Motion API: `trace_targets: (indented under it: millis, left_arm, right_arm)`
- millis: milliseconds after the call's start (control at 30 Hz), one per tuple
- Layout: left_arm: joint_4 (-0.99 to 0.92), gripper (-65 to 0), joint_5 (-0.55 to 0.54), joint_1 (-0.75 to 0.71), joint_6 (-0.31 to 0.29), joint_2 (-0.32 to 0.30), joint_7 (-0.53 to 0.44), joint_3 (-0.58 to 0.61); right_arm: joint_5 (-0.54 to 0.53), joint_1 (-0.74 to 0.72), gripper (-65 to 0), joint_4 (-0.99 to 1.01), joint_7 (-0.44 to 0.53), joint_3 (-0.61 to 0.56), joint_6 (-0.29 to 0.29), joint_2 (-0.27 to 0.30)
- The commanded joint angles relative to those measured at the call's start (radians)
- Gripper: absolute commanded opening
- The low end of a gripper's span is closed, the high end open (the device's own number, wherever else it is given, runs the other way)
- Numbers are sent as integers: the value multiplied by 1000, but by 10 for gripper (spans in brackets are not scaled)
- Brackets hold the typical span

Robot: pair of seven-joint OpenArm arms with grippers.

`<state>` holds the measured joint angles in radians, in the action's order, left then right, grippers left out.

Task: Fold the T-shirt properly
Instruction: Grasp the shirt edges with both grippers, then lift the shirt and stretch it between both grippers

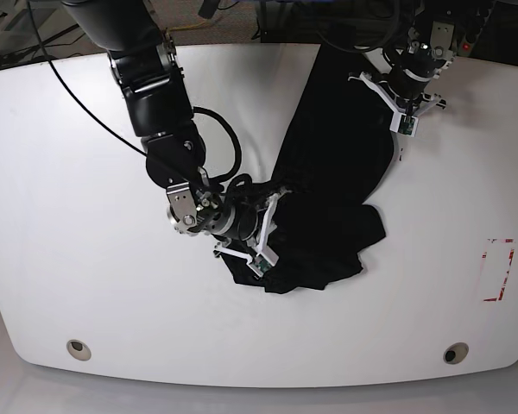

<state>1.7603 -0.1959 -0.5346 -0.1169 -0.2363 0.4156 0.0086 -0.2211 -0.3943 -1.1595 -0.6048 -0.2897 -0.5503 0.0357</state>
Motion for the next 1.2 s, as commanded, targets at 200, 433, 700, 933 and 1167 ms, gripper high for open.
trace_targets:
  millis: [200, 433, 700, 933, 1167]
  left_arm:
    - [8, -610, 16, -8, 7, -4, 35, -81]
    - [72, -610, 19, -5, 7, -7, 47, -154]
    - [224, -610, 92, 152, 3, -19, 299, -158]
    - [252, -612, 89, 281, -23, -48, 400, -193]
    - [252, -612, 95, 448, -191, -91, 497, -361]
  right_arm:
    - [-19, 16, -650, -267, -34, 34, -4, 40]
    - [-19, -18, -650, -333, -47, 160, -12, 96]
    - [-28, -145, -650, -348, -83, 163, -12, 165]
    - [-28, -285, -650, -345, -108, 163, -12, 214]
    - [-30, -437, -650, -343, -129, 163, -14, 281]
